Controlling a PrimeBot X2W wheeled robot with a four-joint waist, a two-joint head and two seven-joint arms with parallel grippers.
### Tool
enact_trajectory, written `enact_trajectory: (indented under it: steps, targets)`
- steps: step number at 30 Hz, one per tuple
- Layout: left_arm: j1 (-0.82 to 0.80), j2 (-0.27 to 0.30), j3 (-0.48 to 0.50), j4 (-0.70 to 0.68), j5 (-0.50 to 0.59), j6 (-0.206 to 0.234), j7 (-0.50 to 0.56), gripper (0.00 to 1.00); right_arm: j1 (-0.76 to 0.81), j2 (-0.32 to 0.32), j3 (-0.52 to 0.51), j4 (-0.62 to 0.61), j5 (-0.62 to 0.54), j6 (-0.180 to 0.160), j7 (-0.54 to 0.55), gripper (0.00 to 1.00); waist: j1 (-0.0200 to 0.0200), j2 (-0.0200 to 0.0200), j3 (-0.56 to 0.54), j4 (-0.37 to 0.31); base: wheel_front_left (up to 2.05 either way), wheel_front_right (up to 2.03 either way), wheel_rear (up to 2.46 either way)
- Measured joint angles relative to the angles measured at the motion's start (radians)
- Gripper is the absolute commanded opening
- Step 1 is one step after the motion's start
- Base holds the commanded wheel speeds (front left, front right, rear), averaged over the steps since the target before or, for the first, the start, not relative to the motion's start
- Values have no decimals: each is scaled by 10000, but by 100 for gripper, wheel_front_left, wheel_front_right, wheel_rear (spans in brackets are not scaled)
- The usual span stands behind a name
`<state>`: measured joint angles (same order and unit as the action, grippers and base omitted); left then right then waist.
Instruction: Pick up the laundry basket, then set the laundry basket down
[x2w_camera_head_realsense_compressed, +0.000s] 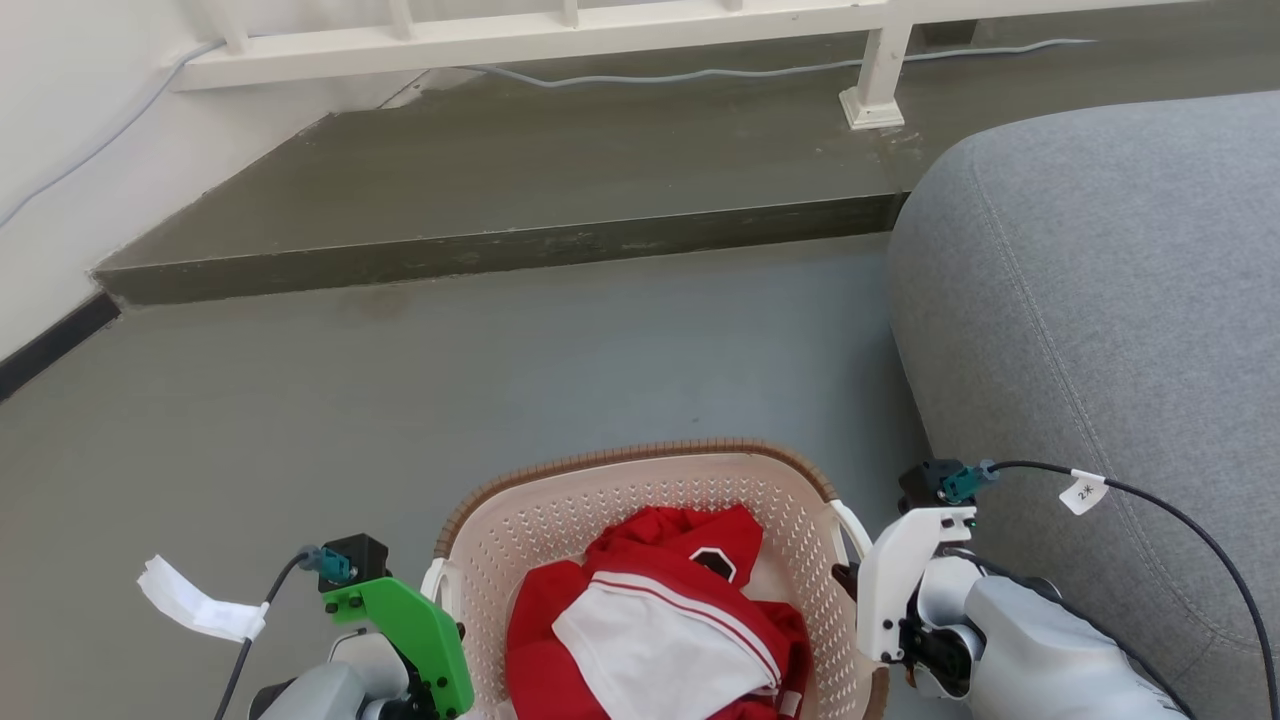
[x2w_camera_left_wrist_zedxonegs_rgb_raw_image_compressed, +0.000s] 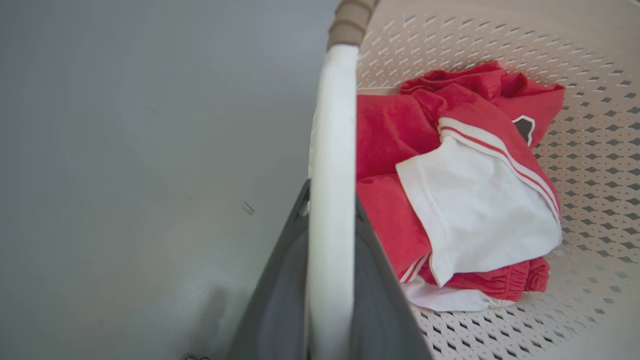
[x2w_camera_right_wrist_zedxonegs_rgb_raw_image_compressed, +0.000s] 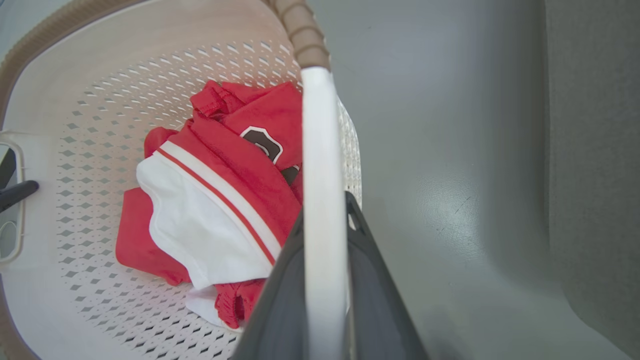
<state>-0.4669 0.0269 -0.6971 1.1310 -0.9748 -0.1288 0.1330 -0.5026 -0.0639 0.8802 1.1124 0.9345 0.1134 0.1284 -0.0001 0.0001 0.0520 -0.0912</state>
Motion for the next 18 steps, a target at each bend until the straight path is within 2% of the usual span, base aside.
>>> enact_trajectory:
  steps: [18]
  targets:
    - [-3, 17, -165, 17, -182, 0, 203, 0, -23, -12, 215, 63, 263, 0, 94, 0, 0, 0, 141, -17, 0, 0, 0]
